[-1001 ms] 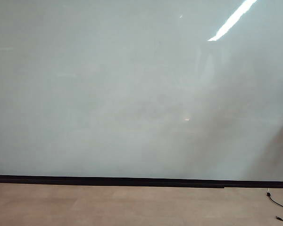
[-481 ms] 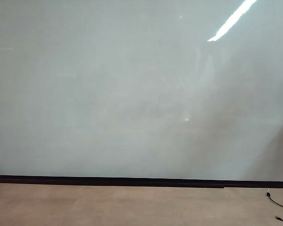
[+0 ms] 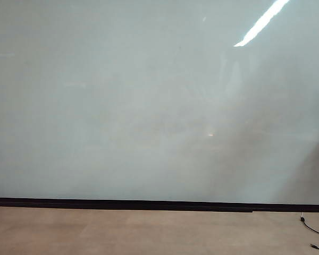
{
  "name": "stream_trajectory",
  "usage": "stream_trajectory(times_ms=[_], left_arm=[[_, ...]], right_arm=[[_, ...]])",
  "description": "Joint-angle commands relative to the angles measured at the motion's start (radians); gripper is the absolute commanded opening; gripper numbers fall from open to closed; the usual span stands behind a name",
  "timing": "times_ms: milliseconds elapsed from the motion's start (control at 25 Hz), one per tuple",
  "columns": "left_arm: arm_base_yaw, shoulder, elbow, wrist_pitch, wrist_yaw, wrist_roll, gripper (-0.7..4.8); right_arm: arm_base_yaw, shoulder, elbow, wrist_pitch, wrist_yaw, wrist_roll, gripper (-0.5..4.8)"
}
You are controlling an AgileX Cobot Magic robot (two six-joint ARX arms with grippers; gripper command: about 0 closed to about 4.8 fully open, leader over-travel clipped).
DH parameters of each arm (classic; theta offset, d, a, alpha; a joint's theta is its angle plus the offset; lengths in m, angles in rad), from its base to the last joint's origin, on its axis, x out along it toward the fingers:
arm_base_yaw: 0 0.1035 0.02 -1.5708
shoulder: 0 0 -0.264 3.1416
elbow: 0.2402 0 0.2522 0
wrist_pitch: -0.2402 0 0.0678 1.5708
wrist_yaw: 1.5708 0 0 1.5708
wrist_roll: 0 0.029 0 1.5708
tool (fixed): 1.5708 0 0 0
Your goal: Pick up the pen on the shelf to the right of the whiteboard and write the letter A.
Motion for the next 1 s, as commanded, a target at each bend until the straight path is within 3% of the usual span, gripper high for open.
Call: stream_trajectory(times_ms=[40, 441, 521, 841, 881, 961, 1001], left_arm=[[0.000, 0.000, 0.002, 0.008, 0.000, 0.004, -0.04], [0.000, 0.000, 0.002, 0.008, 0.000, 0.004, -0.05], [0.000, 0.000, 0.002, 0.008, 0.000, 0.004, -0.04], [0.000, 0.000, 0.002, 0.008, 0.000, 0.004, -0.05], [0.000, 0.000, 0.002, 0.008, 0.000, 0.004, -0.04], [0.000, 0.000, 0.002, 0.008, 0.000, 0.004, -0.04], [0.000, 0.000, 0.002, 0.008, 0.000, 0.004, -0.04]], right_arm=[[0.000, -0.003, 0.000, 0.018, -0.002, 0.001, 1.97], [0.001, -0.003, 0.000, 0.024, -0.001, 0.021, 1.96], [0.005, -0.003, 0.000, 0.024, -0.001, 0.024, 1.15], [0.012, -0.003, 0.000, 0.024, 0.001, 0.024, 1.04], [0.013, -0.004, 0.000, 0.024, 0.001, 0.024, 0.90], [0.012, -0.005, 0.000, 0.027, -0.003, 0.024, -0.03], [0.013, -0.005, -0.002, 0.031, -0.002, 0.024, -0.05]])
